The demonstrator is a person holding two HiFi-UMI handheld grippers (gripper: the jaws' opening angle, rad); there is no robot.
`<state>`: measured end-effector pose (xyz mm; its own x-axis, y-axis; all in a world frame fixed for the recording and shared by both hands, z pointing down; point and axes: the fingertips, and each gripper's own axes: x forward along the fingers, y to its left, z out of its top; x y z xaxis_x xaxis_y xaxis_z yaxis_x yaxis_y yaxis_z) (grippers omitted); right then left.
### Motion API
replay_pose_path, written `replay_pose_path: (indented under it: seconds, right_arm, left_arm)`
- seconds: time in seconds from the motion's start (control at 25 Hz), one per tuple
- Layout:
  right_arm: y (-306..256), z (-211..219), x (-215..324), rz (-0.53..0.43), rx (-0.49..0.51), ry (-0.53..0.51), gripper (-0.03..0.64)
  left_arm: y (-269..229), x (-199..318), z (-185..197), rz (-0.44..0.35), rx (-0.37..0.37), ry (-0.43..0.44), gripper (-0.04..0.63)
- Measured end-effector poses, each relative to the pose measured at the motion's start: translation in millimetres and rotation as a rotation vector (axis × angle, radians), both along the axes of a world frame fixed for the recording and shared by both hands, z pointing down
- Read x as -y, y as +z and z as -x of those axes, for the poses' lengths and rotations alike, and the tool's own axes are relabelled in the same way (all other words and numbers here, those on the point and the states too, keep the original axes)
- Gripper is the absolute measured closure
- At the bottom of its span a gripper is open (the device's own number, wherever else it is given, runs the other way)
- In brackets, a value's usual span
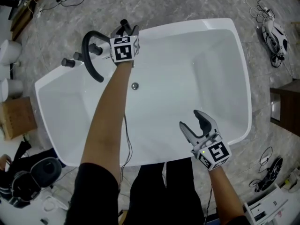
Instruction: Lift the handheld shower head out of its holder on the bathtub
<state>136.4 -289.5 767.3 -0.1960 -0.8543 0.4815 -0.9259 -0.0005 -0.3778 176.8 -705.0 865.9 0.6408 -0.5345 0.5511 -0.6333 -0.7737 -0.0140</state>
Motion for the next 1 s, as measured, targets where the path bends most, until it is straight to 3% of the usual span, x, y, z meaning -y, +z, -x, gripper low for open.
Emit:
replay_pose_path:
  seconds: [0.04, 0.16, 0.4, 0.68, 1.0]
  right_arm:
    - [-0.9, -1.0, 0.1, -0.001, -0.002, 0.002, 0.382]
    - [-3.4, 0.5, -0.2, 0.001, -0.007, -0.002, 0.382]
    - [-14.8, 2.8, 5.4, -0.026, 0.026, 0.072, 0.382]
    - [-46.0, 22.3, 6.7, -0.033, 0.053, 0.038, 0.382]
    - [-89.3, 28.6, 3.5, -0.046, 0.059, 0.078, 0.382]
  left_arm:
    - [0.5, 1.0, 1.6, -0.002, 0.022, -0.012, 0.463]
    - [0.6, 1.4, 3.2, 0.011, 0.055, -0.025, 0.469]
    - [-13.4, -10.3, -5.9, -0.023, 0.099, 0.056, 0.469]
    - [-63.4, -9.2, -9.2, -0.025, 0.059, 0.056, 0.469]
    - [-133.7, -11.5, 0.9, -0.046, 0.033, 0.047, 0.469]
